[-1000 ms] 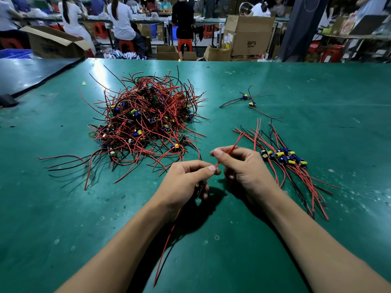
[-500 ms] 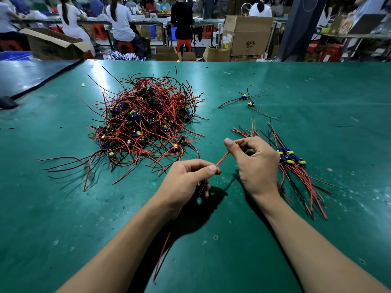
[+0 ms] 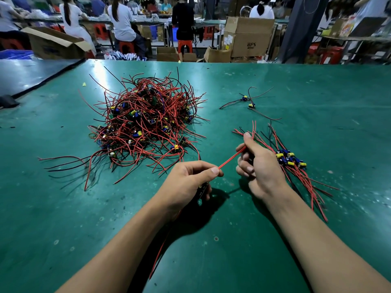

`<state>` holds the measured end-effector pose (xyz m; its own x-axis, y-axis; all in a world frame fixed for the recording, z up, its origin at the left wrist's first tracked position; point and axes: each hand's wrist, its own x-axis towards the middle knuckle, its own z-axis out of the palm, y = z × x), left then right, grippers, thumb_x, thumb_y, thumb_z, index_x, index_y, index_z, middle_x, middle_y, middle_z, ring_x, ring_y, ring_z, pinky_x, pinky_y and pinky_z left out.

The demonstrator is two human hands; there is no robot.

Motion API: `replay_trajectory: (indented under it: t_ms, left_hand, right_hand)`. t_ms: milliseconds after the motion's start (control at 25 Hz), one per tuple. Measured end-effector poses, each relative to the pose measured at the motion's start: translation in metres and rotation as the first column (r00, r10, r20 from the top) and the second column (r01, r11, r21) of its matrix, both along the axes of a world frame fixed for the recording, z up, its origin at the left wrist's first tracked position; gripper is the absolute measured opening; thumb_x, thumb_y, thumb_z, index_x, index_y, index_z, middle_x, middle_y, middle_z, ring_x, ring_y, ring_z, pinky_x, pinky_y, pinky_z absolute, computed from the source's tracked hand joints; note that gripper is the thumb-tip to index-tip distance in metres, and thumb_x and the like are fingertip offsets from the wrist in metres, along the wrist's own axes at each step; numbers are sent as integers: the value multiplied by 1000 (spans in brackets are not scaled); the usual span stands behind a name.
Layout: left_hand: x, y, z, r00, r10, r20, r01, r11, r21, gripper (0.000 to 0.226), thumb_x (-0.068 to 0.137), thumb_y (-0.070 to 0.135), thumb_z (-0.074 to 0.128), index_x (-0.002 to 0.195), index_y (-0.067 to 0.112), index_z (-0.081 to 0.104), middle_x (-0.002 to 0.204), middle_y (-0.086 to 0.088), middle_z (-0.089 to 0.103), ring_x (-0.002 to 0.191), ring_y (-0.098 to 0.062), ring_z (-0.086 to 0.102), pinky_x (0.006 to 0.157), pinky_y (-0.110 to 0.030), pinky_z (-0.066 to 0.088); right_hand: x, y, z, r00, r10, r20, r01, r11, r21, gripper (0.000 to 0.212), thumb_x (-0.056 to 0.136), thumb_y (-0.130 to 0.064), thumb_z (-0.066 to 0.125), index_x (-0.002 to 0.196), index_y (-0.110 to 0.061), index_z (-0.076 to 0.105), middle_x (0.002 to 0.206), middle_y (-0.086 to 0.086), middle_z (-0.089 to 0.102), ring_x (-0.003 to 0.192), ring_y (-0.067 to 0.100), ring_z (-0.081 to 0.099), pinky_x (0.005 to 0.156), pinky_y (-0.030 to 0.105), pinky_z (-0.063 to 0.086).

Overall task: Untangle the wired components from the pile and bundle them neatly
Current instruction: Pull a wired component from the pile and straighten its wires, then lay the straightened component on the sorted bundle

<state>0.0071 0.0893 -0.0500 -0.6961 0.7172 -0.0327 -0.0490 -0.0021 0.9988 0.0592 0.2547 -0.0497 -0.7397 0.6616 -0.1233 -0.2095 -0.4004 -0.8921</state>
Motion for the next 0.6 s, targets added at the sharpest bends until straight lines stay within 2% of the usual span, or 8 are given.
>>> replay_trajectory:
  t_ms: [120, 200, 280, 360, 440, 480, 600]
  left_hand:
    - [1, 0, 1, 1000, 3, 14, -3, 1000, 8, 14, 89, 10, 64, 80, 9, 74, 84, -41, 60, 41, -16, 50, 46, -19, 41]
    - [0, -1, 0, 999, 0, 38, 0, 1000, 9, 13, 89, 8, 64, 82, 7, 74, 81, -38, 61, 42, -17, 52, 48, -20, 42]
    - [1, -1, -2, 996, 7, 84, -8, 1000, 11, 12, 91, 9, 62, 87, 5, 73, 66, -24, 62, 45, -20, 57, 50, -21, 47]
    - [2, -1, -2, 984, 45, 172, -51, 998, 35, 14, 95, 12, 58, 96, 2, 69, 63, -14, 63, 51, -23, 63, 51, -25, 53]
    - [2, 1, 3, 963, 80, 259, -98, 993, 60, 24, 98, 23, 53, 104, 2, 64, 75, -15, 67, 60, -27, 68, 56, -32, 58]
    - [0, 1, 5, 946, 89, 312, -119, 990, 77, 31, 99, 29, 50, 109, 2, 61, 81, -16, 68, 65, -29, 69, 61, -36, 59]
    - [-5, 1, 11, 879, 85, 470, -180, 970, 161, 48, 99, 45, 41, 124, 6, 53, 107, -21, 69, 90, -35, 71, 80, -45, 58]
  right_hand:
    - [4, 1, 3, 998, 58, -21, -60, 993, -105, 45, 99, -35, 58, 62, -9, 58, 51, -5, 36, 30, 5, 26, 32, 18, 21]
    - [7, 1, 5, 999, 54, -1, -54, 998, -38, 43, 97, -37, 60, 64, -9, 60, 54, -4, 38, 32, 5, 27, 34, 19, 22]
    - [10, 1, 4, 999, 33, 33, -36, 996, 78, 43, 90, -46, 65, 72, -7, 65, 56, -4, 41, 35, 7, 31, 36, 19, 25]
    - [11, 2, 3, 997, 13, 79, -23, 993, 120, 58, 77, -62, 66, 86, -5, 70, 57, -5, 45, 39, 8, 35, 39, 21, 29]
    - [11, 2, 2, 993, -14, 113, -1, 991, 131, 70, 71, -71, 63, 96, -6, 71, 61, -5, 50, 42, 10, 38, 41, 23, 33]
    - [11, 1, 2, 992, -21, 126, 3, 989, 145, 70, 72, -72, 62, 98, -7, 70, 63, -5, 51, 42, 11, 40, 42, 23, 33]
    - [12, -8, -2, 986, 14, 168, -55, 970, 238, 48, 82, -63, 65, 89, -15, 66, 66, -3, 52, 41, 10, 43, 40, 21, 32]
